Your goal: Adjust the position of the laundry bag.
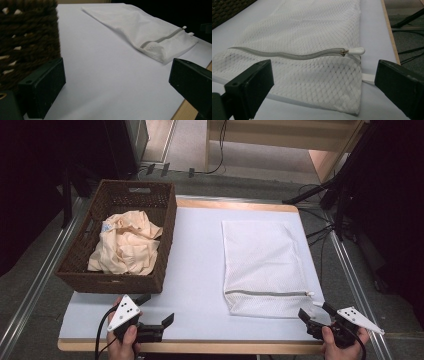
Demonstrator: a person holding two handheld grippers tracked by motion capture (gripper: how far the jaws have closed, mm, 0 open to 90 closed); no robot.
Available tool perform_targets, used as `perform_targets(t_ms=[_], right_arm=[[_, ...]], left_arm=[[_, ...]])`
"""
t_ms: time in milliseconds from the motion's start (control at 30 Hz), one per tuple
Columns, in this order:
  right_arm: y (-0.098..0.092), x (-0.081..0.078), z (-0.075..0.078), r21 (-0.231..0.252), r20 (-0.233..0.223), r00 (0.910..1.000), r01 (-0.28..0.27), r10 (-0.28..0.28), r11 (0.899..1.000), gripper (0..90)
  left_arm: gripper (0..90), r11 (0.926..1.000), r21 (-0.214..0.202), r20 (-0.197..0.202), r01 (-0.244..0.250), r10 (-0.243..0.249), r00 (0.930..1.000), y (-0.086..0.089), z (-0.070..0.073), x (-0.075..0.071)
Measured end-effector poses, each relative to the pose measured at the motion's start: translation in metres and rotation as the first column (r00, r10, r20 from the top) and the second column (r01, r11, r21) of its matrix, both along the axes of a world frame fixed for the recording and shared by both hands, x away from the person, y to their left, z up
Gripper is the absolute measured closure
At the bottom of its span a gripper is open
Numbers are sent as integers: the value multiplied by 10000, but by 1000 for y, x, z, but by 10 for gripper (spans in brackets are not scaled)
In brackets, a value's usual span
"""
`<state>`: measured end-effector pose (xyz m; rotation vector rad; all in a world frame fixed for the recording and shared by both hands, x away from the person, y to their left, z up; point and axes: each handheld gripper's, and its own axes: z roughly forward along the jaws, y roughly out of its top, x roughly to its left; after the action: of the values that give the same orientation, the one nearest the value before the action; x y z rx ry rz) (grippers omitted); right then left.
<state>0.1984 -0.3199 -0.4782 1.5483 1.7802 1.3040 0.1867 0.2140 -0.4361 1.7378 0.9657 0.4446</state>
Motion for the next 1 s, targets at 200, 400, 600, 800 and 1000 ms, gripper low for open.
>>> perform_targets(t_ms=[200,400,600,800,1000], right_arm=[[-5,4,1,267,-38,10000,91,-90,9996,144],[1,17,3,3,-52,9999,-153,153,9999,173],[-1,29,8,661,-33,9999,-114,116,9977,239],[3,46,8,167,-9,10000,4,-4,9999,253],[5,71,-1,-14,-604,9980,201,-202,9998,253]], left_arm=[[8,9981,198,-85,578,-576,9983,-26,1,11],[8,9938,277,-217,1079,-1073,9940,-55,0,30],[11,9898,392,-374,1369,-1354,9901,-92,-4,59],[67,9941,516,-519,958,-931,9943,-114,-12,85],[113,9948,708,-1241,725,-633,9902,-136,-29,114]])
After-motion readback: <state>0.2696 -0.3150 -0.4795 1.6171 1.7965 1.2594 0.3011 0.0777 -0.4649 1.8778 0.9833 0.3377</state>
